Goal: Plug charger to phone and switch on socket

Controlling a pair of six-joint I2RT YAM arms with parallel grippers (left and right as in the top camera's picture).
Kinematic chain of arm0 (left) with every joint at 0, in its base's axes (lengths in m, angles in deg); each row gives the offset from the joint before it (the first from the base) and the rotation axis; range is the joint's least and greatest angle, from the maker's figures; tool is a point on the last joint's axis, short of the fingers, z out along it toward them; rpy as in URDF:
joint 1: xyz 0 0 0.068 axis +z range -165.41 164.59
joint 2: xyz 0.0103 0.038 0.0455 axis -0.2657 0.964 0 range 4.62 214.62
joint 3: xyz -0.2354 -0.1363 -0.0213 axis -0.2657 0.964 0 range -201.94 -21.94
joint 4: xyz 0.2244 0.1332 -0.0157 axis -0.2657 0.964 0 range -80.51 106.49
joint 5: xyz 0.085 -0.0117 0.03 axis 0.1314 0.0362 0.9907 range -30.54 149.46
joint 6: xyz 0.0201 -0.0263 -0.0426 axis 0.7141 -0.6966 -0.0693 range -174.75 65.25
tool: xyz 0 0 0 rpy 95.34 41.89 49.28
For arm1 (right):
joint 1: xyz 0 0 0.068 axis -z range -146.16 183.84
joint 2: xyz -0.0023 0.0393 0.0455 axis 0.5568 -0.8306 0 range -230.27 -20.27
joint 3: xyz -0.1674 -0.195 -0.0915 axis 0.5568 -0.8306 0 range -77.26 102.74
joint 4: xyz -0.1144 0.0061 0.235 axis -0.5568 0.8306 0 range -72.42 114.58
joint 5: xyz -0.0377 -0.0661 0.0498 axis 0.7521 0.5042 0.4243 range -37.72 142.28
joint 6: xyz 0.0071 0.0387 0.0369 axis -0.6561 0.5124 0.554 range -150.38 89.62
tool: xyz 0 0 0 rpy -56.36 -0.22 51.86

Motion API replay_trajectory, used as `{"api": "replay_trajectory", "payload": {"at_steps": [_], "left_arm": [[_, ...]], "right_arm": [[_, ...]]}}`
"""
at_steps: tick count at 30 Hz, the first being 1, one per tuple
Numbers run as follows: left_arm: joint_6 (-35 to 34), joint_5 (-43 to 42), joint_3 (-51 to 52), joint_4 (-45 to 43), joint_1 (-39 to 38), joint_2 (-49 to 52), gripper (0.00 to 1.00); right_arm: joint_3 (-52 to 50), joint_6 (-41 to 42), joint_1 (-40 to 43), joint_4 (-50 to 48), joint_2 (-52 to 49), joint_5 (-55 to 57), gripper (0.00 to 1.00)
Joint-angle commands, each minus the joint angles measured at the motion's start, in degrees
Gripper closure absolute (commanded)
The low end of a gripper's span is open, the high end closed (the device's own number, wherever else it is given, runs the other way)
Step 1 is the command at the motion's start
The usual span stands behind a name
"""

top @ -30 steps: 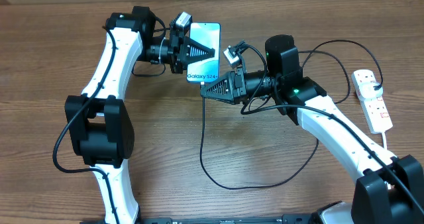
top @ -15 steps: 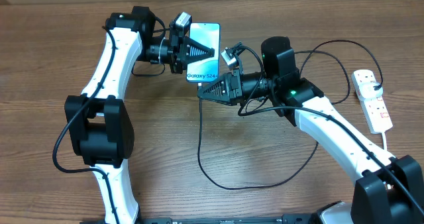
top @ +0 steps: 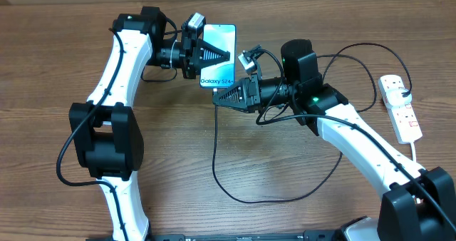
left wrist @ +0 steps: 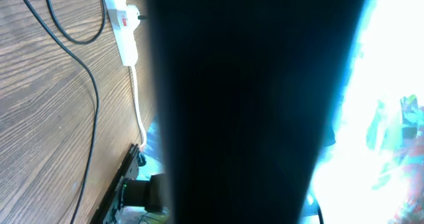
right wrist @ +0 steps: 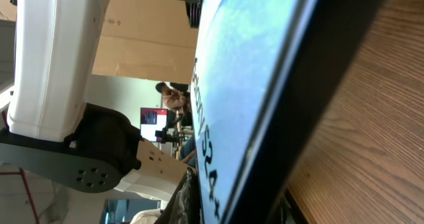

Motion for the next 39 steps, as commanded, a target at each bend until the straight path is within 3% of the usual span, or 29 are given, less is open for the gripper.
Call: {"api": "replay_trajectory", "payload": {"at_steps": [1,39], "left_arm": [[-0.3,-2.6,-0.8,0.2,-0.7,-1.4,0.96],[-0.3,-2.6,-0.8,0.1,-0.7,-1.4,0.96]], "right_arm": [[0.4,-0.6,1.1,-0.7,0.5,3.3,0.96],[0.4,0.1,3.6,-0.4,0.5,3.3,0.96]]}}
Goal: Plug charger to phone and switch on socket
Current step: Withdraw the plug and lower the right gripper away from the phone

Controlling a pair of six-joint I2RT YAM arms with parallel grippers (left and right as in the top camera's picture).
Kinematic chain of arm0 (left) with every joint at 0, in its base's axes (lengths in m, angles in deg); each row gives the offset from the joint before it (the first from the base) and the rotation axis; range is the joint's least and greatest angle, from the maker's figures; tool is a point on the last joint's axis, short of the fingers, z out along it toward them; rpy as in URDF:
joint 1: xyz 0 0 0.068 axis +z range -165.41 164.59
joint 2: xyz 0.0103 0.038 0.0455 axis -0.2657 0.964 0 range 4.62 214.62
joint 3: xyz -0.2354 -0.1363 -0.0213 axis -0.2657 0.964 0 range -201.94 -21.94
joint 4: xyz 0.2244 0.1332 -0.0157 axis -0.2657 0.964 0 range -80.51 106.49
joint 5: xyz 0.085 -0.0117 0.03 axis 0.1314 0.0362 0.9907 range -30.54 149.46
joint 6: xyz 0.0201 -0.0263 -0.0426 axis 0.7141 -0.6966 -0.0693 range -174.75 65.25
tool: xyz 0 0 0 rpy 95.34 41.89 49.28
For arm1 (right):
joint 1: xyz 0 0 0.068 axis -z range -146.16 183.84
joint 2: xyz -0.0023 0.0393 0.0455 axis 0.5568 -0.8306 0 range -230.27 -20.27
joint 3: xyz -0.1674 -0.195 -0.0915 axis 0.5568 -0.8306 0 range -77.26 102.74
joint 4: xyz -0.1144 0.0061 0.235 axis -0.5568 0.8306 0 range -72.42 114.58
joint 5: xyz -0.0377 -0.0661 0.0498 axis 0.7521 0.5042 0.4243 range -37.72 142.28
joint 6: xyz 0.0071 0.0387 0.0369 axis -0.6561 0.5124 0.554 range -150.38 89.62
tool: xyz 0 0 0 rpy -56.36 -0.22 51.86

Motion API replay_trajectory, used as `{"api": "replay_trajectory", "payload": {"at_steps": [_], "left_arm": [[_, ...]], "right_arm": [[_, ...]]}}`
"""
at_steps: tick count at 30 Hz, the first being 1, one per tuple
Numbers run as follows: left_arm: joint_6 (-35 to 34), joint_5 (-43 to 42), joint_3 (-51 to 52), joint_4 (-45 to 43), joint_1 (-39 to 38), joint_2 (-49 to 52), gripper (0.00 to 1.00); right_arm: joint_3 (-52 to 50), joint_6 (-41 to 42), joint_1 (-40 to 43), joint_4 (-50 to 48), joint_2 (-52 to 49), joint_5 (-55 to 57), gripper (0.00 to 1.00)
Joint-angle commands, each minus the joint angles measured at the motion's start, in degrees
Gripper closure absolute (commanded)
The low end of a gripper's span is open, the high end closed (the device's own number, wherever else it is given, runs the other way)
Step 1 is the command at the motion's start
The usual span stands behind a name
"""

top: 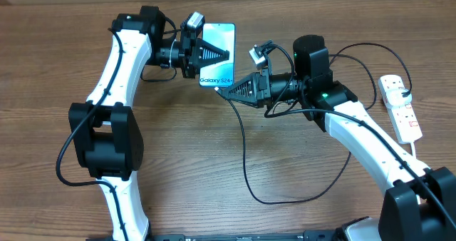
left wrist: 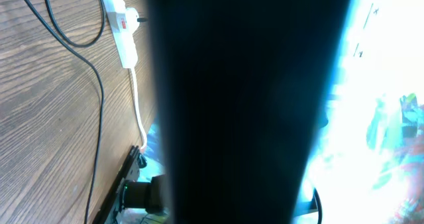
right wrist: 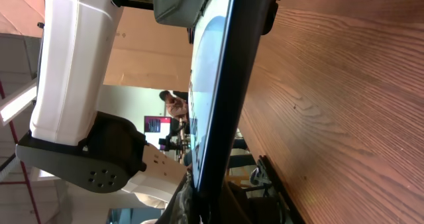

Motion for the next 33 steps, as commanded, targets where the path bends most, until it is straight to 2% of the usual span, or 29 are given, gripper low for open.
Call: {"api": "replay_trajectory", "payload": {"at_steps": [1,4,6,12,15,16,20,21,24,27,33], "left_arm": [[-0.3,-2.4,-0.8,0.2,-0.8,-1.4,0.96],[-1.2,-1.1,-0.8,-2.9,-0.2,-1.4,0.96],[-4.6,2.4,-0.8,-5.6,0.6,-1.4,0.96],[-16.3,22.9,-0.8,-12.6,4.2,-1.4,0.96],[-17.9,29.4,-0.8,-12.9,6.0,-1.4,0.96],[-17.9,31.8,-0.8,-12.7,6.8,-1.4,0.96],[-17.9,34.6,-0.8,-11.3,7.6,-1.4,0.96],[-16.8,34.8,-0.8,-10.8,7.6,-1.4,0.96],[-15.7,35.2,-0.8,-10.4,7.2,-1.4,0.96],[-15.7,35.8,-0.8,-10.5,6.6,-1.4,0.96],[-15.7,35.8,-0.8,-10.4,5.2,-1.4,0.96]], "right_arm": [[0.4,0.2,-0.4,-0.8,0.5,5.4,0.96],[0.4,-0.5,-0.9,-0.3,0.5,5.6,0.96],[0.4,-2.1,-1.2,1.2,0.5,5.8,0.96],[0.4,-11.4,-1.7,13.7,0.5,10.6,0.96],[0.4,-16.5,-1.7,20.7,0.5,17.1,0.96],[0.4,-18.9,-1.7,24.5,0.5,23.3,0.96],[0.4,-21.7,-1.7,33.5,0.5,43.6,0.96],[0.3,-21.7,-1.7,37.9,0.4,54.6,0.96],[0.3,-21.7,-1.7,42.2,0.0,66.7,0.96],[0.3,-21.7,-1.7,44.4,-1.1,71.8,0.96],[-0.3,-21.7,-1.7,44.9,-5.2,72.4,0.96]]}}
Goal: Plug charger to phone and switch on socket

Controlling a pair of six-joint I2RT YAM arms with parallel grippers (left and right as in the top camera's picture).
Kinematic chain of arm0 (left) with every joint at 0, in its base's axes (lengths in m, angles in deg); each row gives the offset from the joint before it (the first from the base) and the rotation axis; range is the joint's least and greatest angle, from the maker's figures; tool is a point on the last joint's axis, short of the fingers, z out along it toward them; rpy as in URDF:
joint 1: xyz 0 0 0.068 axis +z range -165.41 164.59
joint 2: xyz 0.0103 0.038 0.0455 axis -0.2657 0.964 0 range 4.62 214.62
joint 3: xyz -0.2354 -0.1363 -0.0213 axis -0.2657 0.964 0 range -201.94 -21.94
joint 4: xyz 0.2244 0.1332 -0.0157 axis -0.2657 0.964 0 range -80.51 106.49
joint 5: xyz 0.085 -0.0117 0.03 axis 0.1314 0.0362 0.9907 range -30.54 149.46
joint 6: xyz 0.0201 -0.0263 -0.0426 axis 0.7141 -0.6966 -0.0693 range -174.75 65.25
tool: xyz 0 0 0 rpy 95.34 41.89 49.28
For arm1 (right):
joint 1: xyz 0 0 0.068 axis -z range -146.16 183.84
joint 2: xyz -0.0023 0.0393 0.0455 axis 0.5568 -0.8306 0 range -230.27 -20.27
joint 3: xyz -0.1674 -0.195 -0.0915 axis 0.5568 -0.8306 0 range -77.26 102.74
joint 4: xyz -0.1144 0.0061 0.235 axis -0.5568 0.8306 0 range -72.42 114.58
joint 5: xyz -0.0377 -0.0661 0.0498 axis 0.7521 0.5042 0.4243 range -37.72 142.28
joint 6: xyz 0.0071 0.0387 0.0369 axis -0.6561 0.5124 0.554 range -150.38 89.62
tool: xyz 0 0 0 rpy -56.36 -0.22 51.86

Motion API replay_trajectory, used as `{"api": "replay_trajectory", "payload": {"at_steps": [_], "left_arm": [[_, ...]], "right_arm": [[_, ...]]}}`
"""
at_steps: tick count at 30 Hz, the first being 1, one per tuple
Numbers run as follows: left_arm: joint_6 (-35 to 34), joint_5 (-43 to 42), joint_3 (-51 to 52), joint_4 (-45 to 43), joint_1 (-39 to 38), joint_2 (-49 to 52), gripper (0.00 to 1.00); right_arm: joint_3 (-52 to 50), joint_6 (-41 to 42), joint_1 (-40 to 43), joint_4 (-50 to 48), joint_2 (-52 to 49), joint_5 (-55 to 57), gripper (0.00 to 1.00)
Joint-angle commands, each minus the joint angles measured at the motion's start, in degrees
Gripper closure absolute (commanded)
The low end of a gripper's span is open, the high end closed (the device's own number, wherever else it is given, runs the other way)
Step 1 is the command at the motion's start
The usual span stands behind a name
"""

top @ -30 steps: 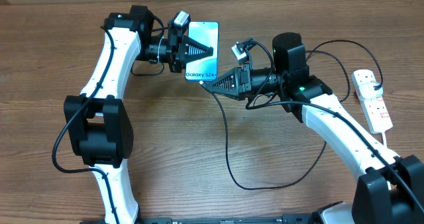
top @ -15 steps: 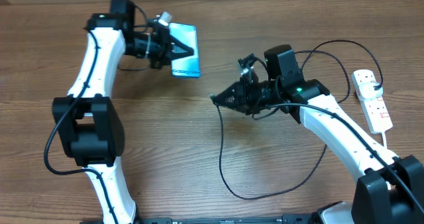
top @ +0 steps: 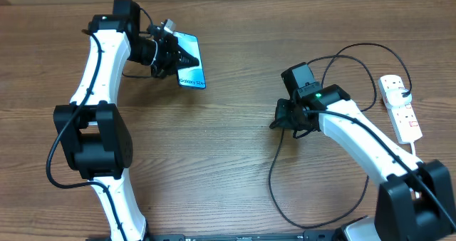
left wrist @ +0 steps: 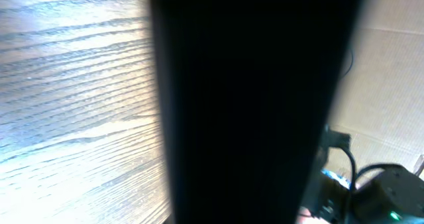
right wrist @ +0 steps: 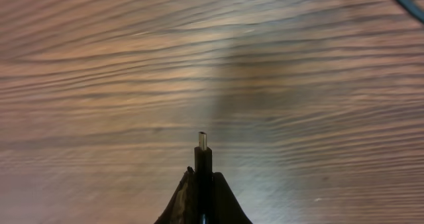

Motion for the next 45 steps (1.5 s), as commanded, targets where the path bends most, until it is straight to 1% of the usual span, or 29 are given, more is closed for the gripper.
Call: {"api": "replay_trajectory", "payload": {"at_steps": [1,9,16,17,19,20,27,28,29,30,31,35,37,39,41,43,44,45], "left_arm": [[0.8,-0.8,-0.8,0.0,-1.2,-1.4,0.96],[0.8,-0.8,-0.8,0.6,-2.0,-1.4,0.96],[0.7,-0.8,-0.8,0.6,-2.0,-1.4,0.96],[0.7,-0.8,-0.8,0.6,-2.0,-1.4,0.96],[0.7,-0.8,-0.8,0.6,-2.0,-1.4,0.96],[0.7,-0.8,-0.8,0.7,-2.0,-1.4,0.96],[0.7,-0.8,-0.8,0.8,-2.0,-1.4,0.96],[0.7,-0.8,-0.8,0.8,-2.0,-1.4,0.96],[0.7,-0.8,-0.8,0.8,-2.0,-1.4,0.96],[0.7,-0.8,-0.8,0.8,-2.0,-1.4,0.96],[0.7,-0.8,-0.8,0.8,-2.0,-1.4,0.96],[0.7,-1.3,-0.8,0.9,-2.0,-1.4,0.96],[2.4,-6.3,-0.8,0.8,-2.0,-1.4,0.96],[6.8,-13.7,-0.8,0.7,-2.0,-1.4,0.96],[11.0,-21.4,-0.8,0.6,-1.8,-1.4,0.96],[12.0,-26.2,-0.8,0.4,-1.8,-1.4,0.96],[11.9,-29.6,-0.8,0.0,-1.8,-1.4,0.96],[12.0,-30.9,-0.8,0.0,-1.8,-1.4,0.96]], "right_arm": [[-0.9,-0.5,0.0,-0.3,-3.3,4.8,0.96],[-4.9,1.1,0.0,-2.4,-10.0,4.7,0.96],[-7.8,1.7,0.0,-4.5,-11.6,4.0,0.95],[-7.8,1.7,0.0,-4.5,-11.6,3.7,0.94],[-7.8,1.7,0.0,-4.5,-11.6,2.9,0.84],[-7.8,1.7,0.0,-4.5,-11.6,2.6,0.83],[-7.8,1.7,0.0,-4.5,-11.6,2.6,0.82],[-7.8,1.7,0.0,-4.5,-11.6,2.6,0.82],[-7.8,1.7,0.0,-4.6,-11.6,2.6,0.86],[-7.8,1.7,0.0,-4.8,-11.6,2.6,0.93],[-7.8,1.6,0.0,-5.0,-11.6,2.6,0.96],[-7.8,1.1,0.0,-6.0,-11.6,2.4,0.96],[-6.3,-2.9,0.6,-4.8,-11.1,-4.8,0.96],[-5.1,-7.2,1.6,-5.4,-9.3,-14.6,0.96],[-4.7,-10.8,2.7,-8.3,-6.1,-25.6,0.96],[-4.7,-11.3,3.7,-11.7,-2.1,-35.4,0.96],[-4.7,-11.5,4.2,-15.0,1.7,-44.1,0.96],[-4.7,-12.1,4.2,-16.7,3.6,-48.7,0.96]]}}
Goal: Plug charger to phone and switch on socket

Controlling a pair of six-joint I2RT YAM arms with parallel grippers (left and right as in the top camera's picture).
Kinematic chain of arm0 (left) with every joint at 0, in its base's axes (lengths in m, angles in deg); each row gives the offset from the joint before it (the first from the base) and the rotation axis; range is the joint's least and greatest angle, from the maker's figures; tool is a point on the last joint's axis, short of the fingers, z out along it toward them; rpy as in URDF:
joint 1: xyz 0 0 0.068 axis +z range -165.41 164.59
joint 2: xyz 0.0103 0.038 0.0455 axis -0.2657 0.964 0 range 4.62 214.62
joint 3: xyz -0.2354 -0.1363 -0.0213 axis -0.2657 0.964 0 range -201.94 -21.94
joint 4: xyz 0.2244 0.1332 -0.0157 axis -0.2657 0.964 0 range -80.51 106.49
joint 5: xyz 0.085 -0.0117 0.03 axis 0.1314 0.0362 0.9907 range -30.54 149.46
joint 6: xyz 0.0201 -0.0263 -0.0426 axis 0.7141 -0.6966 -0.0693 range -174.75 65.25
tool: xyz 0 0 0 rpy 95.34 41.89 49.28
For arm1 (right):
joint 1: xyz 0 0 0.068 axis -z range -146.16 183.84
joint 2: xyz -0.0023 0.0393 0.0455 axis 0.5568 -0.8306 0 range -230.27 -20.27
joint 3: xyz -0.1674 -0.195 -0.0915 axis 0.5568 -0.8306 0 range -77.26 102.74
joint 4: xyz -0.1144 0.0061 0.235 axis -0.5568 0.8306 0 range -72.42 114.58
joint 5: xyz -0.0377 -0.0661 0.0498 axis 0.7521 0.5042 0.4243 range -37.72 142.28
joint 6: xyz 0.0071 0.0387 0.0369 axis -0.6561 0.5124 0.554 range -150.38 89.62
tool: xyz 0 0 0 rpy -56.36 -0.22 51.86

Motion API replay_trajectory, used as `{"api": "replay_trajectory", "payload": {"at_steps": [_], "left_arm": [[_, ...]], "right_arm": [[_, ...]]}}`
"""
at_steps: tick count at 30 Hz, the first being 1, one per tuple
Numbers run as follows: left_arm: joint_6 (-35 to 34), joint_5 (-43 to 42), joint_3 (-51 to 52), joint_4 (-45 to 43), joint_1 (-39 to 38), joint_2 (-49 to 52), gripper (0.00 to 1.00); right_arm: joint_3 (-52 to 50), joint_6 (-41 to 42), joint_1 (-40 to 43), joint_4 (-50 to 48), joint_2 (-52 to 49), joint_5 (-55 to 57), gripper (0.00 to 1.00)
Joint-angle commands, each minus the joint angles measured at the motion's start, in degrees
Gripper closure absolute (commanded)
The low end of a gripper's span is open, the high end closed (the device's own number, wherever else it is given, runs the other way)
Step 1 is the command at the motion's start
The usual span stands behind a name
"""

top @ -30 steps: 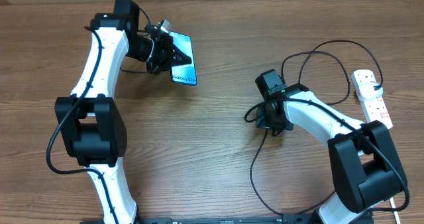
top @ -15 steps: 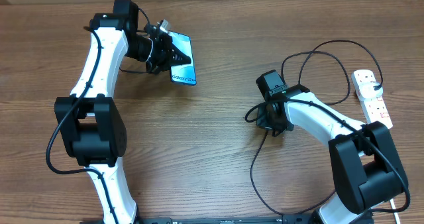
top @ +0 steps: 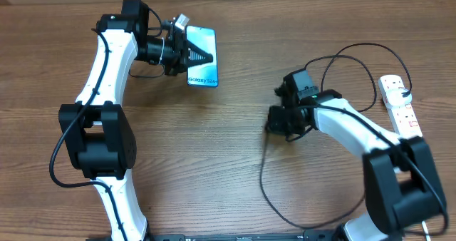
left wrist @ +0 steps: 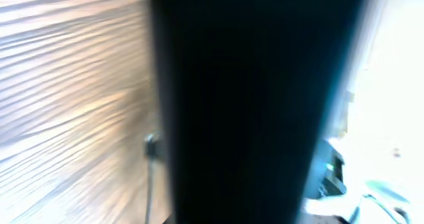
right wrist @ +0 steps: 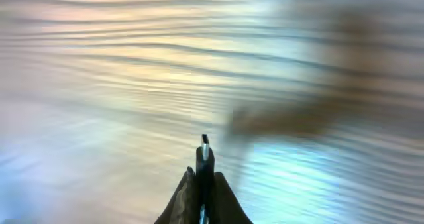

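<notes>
The phone [top: 201,56], its blue screen lit, is held off the table at the upper left by my left gripper [top: 191,55], which is shut on it. In the left wrist view the phone's dark body [left wrist: 258,105] fills most of the frame. My right gripper [top: 274,122] is shut on the black charger plug [right wrist: 203,161], whose metal tip points away from the camera over blurred wood. The black cable [top: 265,187] loops down across the table and back to the white socket strip [top: 399,107] at the far right. Phone and plug are far apart.
The wooden table [top: 214,162] carries the cable loop at lower right. The cable also arcs above the right arm toward the socket strip near the right edge. A white lead runs from the strip toward the front edge.
My left gripper has shifted the phone slightly right and turned it. My right gripper has moved a little left and lower with the plug, and its wrist view has blurred.
At first both grippers met mid-table, the plug at the phone's lower edge. A little later they were still close, the phone seen edge-on from the right wrist. Then the arms stood far apart, phone at upper left, plug unplugged at right, as they remain now.
</notes>
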Motion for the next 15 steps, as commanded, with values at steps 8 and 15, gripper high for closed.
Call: {"api": "replay_trajectory", "payload": {"at_steps": [8,15], "left_arm": [[4.8,-22.3,-0.8,-0.3,-1.4,-1.4,0.95],[5.0,-22.3,-0.8,0.0,-5.0,-1.4,0.96]], "right_arm": [[0.3,-3.9,-1.4,-9.8,16.7,-42.1,0.96],[0.3,1.3,-4.5,-15.8,16.6,-43.9,0.96]]}}
